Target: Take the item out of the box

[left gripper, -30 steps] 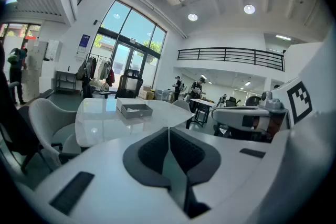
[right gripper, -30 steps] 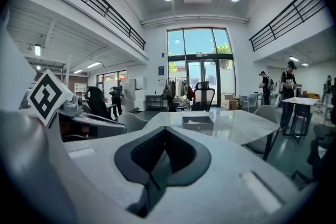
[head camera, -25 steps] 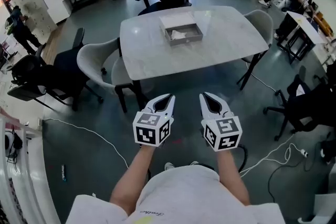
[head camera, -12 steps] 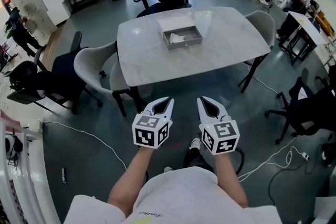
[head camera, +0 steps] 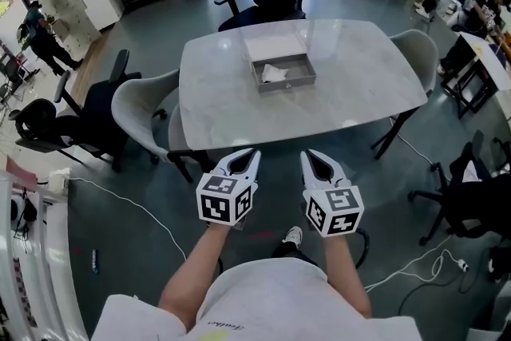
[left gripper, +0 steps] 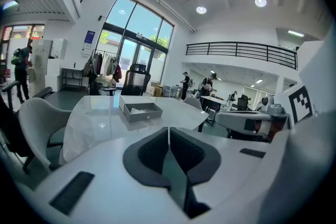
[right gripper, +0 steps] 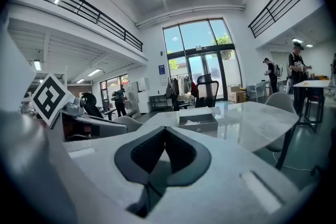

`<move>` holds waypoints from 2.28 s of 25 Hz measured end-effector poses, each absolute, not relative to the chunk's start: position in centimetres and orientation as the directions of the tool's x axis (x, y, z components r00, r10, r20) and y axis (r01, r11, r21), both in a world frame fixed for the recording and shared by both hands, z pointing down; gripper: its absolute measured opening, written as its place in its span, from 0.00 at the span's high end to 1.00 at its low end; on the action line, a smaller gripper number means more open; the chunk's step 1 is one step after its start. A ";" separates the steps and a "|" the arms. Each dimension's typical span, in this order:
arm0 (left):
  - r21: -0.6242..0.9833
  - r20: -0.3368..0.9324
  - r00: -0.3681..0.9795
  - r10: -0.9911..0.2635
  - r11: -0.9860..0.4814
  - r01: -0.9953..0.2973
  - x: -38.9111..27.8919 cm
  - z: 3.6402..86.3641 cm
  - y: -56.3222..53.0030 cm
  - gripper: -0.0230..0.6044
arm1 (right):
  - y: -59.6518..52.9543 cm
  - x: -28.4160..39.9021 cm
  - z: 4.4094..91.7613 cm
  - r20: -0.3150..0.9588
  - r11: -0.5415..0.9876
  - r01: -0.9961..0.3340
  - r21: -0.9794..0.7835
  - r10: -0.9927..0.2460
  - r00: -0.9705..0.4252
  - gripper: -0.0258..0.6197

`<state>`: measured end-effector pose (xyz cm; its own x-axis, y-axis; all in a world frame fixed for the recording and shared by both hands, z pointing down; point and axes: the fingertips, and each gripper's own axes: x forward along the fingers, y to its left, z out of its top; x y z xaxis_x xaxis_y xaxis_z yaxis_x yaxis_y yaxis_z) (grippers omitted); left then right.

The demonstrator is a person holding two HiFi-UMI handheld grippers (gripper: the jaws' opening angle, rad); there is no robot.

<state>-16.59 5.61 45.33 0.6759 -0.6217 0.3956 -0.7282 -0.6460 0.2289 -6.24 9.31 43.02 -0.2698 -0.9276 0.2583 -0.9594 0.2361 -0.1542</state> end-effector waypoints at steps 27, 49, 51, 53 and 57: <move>0.212 0.458 0.546 -0.701 -0.511 -0.833 -8.7 46.7 -5.1 0.94 | -2.5 3.5 45.0 0.284 0.358 -0.909 -0.215 -0.867 -0.409 0.96; 0.201 0.512 0.608 -0.606 -0.604 -0.771 -6.9 49.7 -20.8 0.94 | -18.1 2.6 47.2 0.375 0.306 -0.932 -0.196 -0.854 -0.360 0.96; 0.198 0.530 0.618 -0.581 -0.623 -0.756 -6.6 50.1 -21.8 0.94 | -19.1 2.5 46.9 0.384 0.296 -0.937 -0.187 -0.856 -0.347 0.96; 0.206 0.539 0.637 -0.551 -0.648 -0.734 -6.1 50.4 -22.5 0.93 | -19.8 2.4 46.7 0.395 0.285 -0.942 -0.176 -0.856 -0.333 0.96; 0.210 0.545 0.666 -0.510 -0.686 -0.697 -5.2 50.9 -23.9 0.93 | -20.8 2.3 46.7 0.422 0.271 -0.951 -0.149 -0.852 -0.309 0.96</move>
